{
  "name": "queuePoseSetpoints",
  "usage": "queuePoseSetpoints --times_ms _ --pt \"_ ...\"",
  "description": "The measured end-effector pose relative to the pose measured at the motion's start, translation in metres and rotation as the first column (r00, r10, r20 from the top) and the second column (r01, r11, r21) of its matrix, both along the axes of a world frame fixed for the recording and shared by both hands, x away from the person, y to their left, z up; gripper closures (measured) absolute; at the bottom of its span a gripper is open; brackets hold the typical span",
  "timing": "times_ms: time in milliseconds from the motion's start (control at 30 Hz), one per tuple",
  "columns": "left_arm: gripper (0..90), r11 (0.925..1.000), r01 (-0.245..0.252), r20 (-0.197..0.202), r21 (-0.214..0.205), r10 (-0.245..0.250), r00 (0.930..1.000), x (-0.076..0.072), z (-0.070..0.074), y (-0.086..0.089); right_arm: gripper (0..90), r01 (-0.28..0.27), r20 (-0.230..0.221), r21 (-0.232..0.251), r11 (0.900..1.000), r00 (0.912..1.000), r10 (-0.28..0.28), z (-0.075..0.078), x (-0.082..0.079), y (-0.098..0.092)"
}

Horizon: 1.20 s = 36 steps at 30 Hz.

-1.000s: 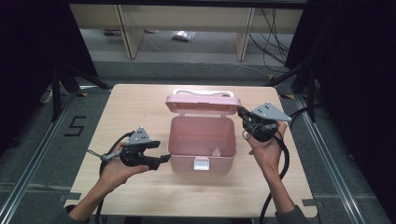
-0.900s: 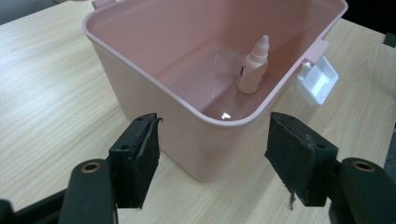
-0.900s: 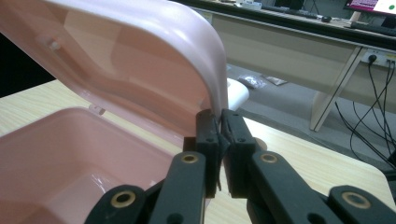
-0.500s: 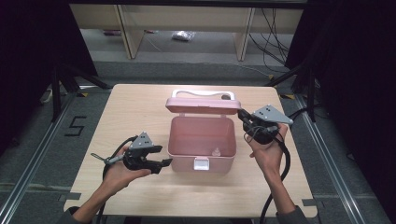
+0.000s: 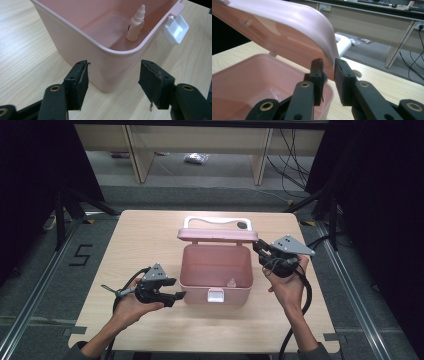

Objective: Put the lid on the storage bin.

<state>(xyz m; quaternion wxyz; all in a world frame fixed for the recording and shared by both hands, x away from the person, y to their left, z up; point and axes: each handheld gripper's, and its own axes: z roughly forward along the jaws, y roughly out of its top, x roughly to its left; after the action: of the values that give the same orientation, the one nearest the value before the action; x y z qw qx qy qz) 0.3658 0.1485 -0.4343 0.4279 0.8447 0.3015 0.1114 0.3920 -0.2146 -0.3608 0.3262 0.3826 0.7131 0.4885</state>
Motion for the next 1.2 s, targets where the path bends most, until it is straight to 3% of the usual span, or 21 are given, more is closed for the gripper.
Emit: queuePoseSetpoints --times_ms 233,267,300,333,367,433,500,600,667,700,767,933,1000,1033,1133,1200 --pt "44.8 0.9999 0.011 -0.004 0.008 -0.011 0.9999 0.001 -0.003 -0.002 74.6 0.004 -0.02 -0.007 1.0 0.9998 -0.004 -0.004 -0.004 -0.003" --pt "45.3 1.0 -0.004 -0.005 -0.007 0.004 1.0 0.0 -0.004 -0.003 74.6 0.0 -0.031 0.005 1.0 0.9995 0.0 -0.005 -0.005 -0.003" --pt "46.3 1.0 -0.001 -0.003 -0.006 0.001 1.0 0.0 -0.005 -0.004 74.7 0.002 -0.017 -0.004 1.0 0.9999 -0.002 -0.005 -0.005 -0.003" --pt "46.6 0.9998 0.018 -0.003 0.013 -0.018 0.9998 0.001 -0.004 -0.003 74.6 -0.001 -0.014 -0.01 0.9999 0.9999 0.001 -0.006 -0.005 -0.003" --pt "48.4 1.0 0.006 0.002 0.006 -0.006 1.0 0.0 -0.005 -0.004 74.6 -0.008 -0.037 -0.001 1.0 0.9993 0.008 -0.006 -0.007 -0.002" --pt "50.5 0.9995 0.02 0.007 0.023 -0.02 0.9998 0.0 -0.005 -0.005 74.6 -0.006 -0.01 -0.017 0.9998 0.9999 0.006 -0.007 -0.007 -0.002" --pt "52.7 0.999 0.023 0.009 0.038 -0.023 0.9997 0.0 -0.005 -0.005 74.5 -0.018 -0.034 -0.011 0.9998 0.9993 0.018 -0.007 -0.009 0.0" --pt "53.7 0.9985 0.027 0.012 0.049 -0.028 0.9995 -0.001 -0.005 -0.005 74.4 -0.021 -0.024 -0.026 0.9994 0.9995 0.02 -0.008 -0.01 0.0" --pt "54.9 0.9986 0.028 0.01 0.045 -0.029 0.9995 -0.001 -0.005 -0.005 74.2 -0.009 -0.061 0.006 0.9999 0.9981 0.009 -0.009 -0.014 0.003" --pt "55.4 0.9986 0.03 0.009 0.043 -0.031 0.9995 0.0 -0.005 -0.005 73.9 -0.028 -0.036 -0.024 0.9993 0.999 0.027 -0.01 -0.012 0.001" --pt "55.9 0.9986 0.023 0.011 0.048 -0.024 0.9997 -0.001 -0.006 -0.005 73.6 -0.019 -0.03 -0.026 0.9995 0.9994 0.018 -0.011 -0.013 0.001" --pt "57.4 0.9983 0.022 0.012 0.054 -0.023 0.9997 -0.002 -0.005 -0.005 73.6 -0.029 -0.045 -0.034 0.999 0.9986 0.028 -0.014 -0.016 0.0" --pt "58.5 0.9984 0.024 0.014 0.051 -0.025 0.9996 -0.003 -0.004 -0.004 73.4 -0.024 -0.052 -0.014 0.9996 0.9984 0.023 -0.015 -0.018 0.002" --pt "60.2 0.9986 0.026 0.016 0.046 -0.026 0.9995 -0.003 -0.004 -0.004 73.2 -0.031 -0.039 -0.034 0.9989 0.9988 0.03 -0.015 -0.017 0.001" --pt "64.7 0.9975 0.042 0.011 0.058 -0.043 0.999 -0.006 -0.002 -0.001 73.0 -0.039 -0.077 -0.015 0.9991 0.9963 0.038 -0.016 -0.019 0.002" --pt "68.4 0.9969 0.043 0.02 0.066 -0.044 0.9988 -0.007 -0.002 -0.001 72.9 -0.029 -0.054 -0.019 0.9994 0.9981 0.028 -0.017 -0.019 0.002"
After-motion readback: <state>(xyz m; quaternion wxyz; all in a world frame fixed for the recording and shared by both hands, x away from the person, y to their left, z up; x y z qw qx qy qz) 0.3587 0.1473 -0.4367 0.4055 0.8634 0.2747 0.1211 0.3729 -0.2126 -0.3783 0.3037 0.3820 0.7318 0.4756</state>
